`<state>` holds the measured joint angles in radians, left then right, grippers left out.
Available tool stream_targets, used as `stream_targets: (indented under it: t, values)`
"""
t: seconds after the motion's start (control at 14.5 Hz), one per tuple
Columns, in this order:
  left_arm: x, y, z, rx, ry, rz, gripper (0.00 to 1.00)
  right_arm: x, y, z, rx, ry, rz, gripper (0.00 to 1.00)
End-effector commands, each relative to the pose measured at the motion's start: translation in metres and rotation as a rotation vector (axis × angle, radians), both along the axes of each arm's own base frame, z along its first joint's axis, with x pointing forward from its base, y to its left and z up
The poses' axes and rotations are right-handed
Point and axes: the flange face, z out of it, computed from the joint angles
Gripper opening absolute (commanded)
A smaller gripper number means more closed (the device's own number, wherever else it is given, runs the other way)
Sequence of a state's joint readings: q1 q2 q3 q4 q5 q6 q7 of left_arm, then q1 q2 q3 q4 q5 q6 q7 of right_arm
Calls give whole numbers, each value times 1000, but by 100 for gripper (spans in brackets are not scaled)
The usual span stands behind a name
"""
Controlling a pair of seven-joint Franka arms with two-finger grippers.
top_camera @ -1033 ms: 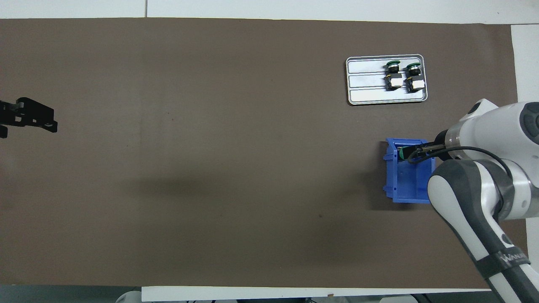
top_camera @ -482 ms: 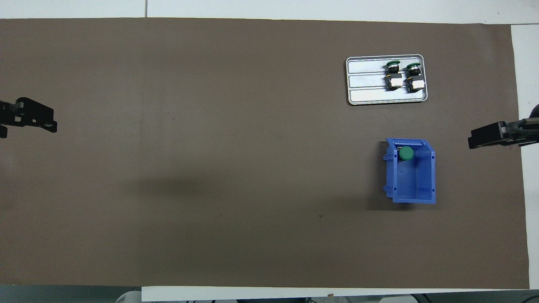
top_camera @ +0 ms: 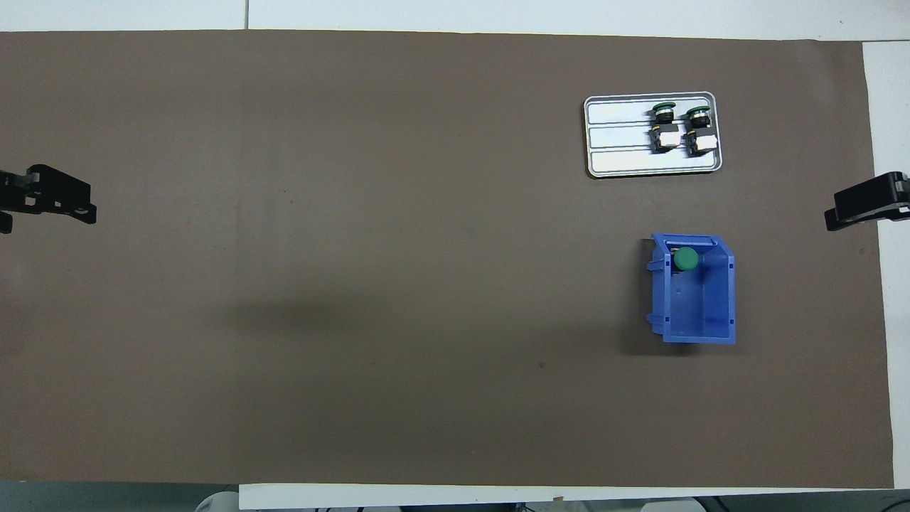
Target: Place and press button with both arms
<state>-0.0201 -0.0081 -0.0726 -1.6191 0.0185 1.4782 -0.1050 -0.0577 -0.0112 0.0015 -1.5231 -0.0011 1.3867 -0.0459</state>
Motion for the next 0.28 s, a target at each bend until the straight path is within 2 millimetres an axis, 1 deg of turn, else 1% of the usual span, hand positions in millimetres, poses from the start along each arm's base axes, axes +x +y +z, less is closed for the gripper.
stream_targets:
  t: [0.0,0.21]
  values:
    - [-3,3,1,-9,-12,-5,100,2,2,5,5,5,-8,99]
    - [-2,3,0,-9,-12,-3,100,2,0,5,3,2,-11,99]
